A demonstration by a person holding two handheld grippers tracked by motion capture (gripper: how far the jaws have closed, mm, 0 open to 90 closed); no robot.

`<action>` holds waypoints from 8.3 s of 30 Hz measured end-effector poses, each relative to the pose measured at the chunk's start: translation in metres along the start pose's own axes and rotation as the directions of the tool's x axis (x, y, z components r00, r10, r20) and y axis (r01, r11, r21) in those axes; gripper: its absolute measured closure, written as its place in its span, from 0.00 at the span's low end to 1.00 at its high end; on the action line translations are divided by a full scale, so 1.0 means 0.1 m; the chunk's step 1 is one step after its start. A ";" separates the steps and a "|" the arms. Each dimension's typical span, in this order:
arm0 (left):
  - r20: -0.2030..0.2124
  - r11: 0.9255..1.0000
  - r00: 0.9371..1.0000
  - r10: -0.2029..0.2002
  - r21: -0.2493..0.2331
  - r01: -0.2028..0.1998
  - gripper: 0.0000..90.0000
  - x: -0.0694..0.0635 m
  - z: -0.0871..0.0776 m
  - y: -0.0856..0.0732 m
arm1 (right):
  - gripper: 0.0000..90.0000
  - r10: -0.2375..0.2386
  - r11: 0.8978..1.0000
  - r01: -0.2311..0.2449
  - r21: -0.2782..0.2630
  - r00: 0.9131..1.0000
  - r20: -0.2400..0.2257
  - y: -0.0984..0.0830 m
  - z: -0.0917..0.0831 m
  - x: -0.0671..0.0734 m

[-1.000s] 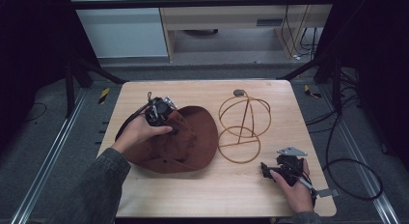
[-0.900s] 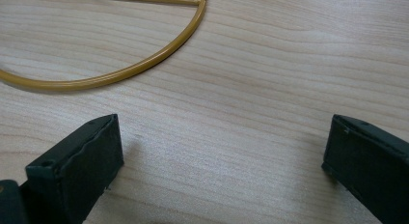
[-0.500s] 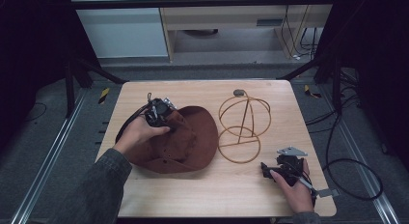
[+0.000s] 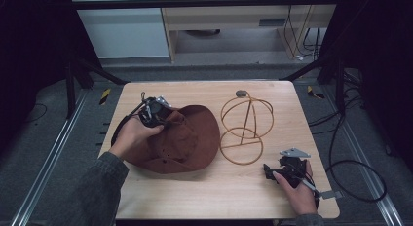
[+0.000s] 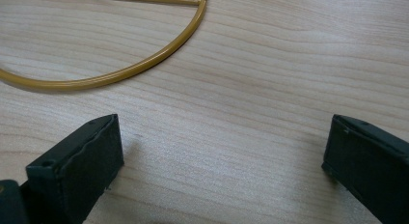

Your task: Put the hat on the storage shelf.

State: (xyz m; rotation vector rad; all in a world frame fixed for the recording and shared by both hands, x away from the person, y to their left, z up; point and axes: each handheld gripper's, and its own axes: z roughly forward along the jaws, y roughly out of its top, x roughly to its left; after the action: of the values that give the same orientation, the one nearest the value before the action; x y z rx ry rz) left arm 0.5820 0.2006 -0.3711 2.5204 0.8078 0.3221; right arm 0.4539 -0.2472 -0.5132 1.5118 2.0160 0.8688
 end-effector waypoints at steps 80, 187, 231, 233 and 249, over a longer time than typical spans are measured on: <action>-0.076 0.954 0.989 0.130 -0.262 -0.146 0.98 -0.36 -1.77 -0.16 | 0.01 -0.002 1.000 0.002 0.000 1.000 -0.002 0.00 0.00 0.00; -0.107 0.882 0.913 0.393 -0.237 -0.408 0.98 -1.25 -1.62 1.67 | 0.01 -0.005 1.000 0.005 0.002 1.000 -0.002 0.00 0.00 0.00; -0.091 0.854 0.881 0.465 -0.218 -0.473 0.98 -1.46 -1.22 2.23 | 0.00 -0.008 1.000 0.008 0.002 1.000 -0.001 0.00 0.00 -0.01; -0.089 0.855 0.882 0.464 -0.215 -0.472 0.98 -1.46 -1.20 2.25 | 0.00 -0.008 1.000 0.008 0.002 1.000 -0.001 0.00 0.00 -0.01; -0.063 0.858 0.883 0.465 -0.212 -0.467 0.98 -1.50 -0.97 2.35 | 0.00 -0.026 1.000 0.026 -0.005 1.000 0.005 0.00 0.00 -0.02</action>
State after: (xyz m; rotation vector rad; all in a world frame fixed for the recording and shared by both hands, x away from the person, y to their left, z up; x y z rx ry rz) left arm 0.5420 -0.0222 -0.1813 2.4697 0.1320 0.5510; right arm 0.4545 -0.2490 -0.5134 1.4809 2.0236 0.8581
